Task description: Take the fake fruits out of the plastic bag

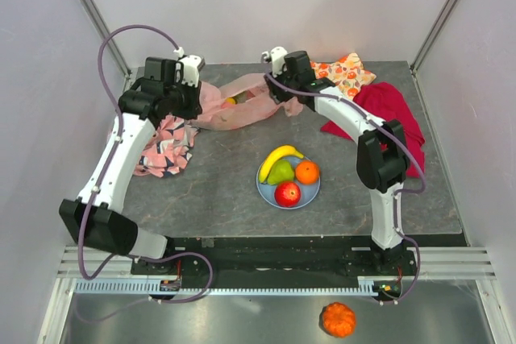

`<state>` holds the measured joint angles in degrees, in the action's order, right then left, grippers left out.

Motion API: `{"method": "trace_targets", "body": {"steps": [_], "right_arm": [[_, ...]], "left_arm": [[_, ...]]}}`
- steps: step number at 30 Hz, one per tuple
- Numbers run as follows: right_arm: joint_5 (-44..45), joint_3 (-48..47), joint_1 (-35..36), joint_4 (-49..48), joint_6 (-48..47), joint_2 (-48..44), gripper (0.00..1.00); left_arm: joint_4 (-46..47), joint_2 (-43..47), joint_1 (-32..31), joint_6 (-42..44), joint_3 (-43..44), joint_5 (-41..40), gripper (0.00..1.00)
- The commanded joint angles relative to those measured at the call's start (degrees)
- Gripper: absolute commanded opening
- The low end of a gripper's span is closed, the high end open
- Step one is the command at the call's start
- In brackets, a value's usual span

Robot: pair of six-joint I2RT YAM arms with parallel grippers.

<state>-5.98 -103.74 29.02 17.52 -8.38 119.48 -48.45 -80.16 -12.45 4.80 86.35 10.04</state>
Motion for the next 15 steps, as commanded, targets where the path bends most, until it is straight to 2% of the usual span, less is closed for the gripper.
{"method": "trace_targets", "body": {"steps": [1,3,4,6,7,9,10,13,15], "right_arm": [[8.8,-1.0,-4.6,0.4,-1.5,1.4,0.5],[9.5,-1.5,-6.4,0.4,-2.2,0.8,0.5],[10.2,-1.7,-6.9,0.1,-2.6,0.4,0.5],[12.5,-1.5,-8.2,-0.7,-4.0,-0.7,0.5],[14.0,-1.5,-8.8,-1.2,-4.3,-0.9,0.5],[14.5,-0.7,-10.4,-1.2,-5.3,-2.3,0.5],[14.9,0.2,-10.7,-1.2,-5.9,-3.3,0.5],[12.1,5.9,-11.3,-0.4,-7.1,-8.8,0.51],[6.0,10.6,-11.3,2.5,-6.4,-15.0,0.52]], "left_arm": [[5.5,-7.1,0.2,3.8,8.5,0.8,0.02],[6.3,-14.4,0.1,3.3,14.7,2.3,0.02],[6.4,-17.1,0.0,2.9,22.6,2.9,0.02],[6.1,-23.0,-0.5,2.0,31.0,5.2,0.02],[5.6,-28.6,-1.3,2.0,39.7,6.6,0.02],[4.2,-33.2,-2.7,3.0,47.9,8.6,0.02],[3.8,-37.0,-4.1,3.7,54.7,9.3,0.02],[3.8,-38.4,-6.8,5.2,59.1,15.7,0.02],[3.4,-36.2,-8.0,3.4,55.3,17.8,0.02]]}}
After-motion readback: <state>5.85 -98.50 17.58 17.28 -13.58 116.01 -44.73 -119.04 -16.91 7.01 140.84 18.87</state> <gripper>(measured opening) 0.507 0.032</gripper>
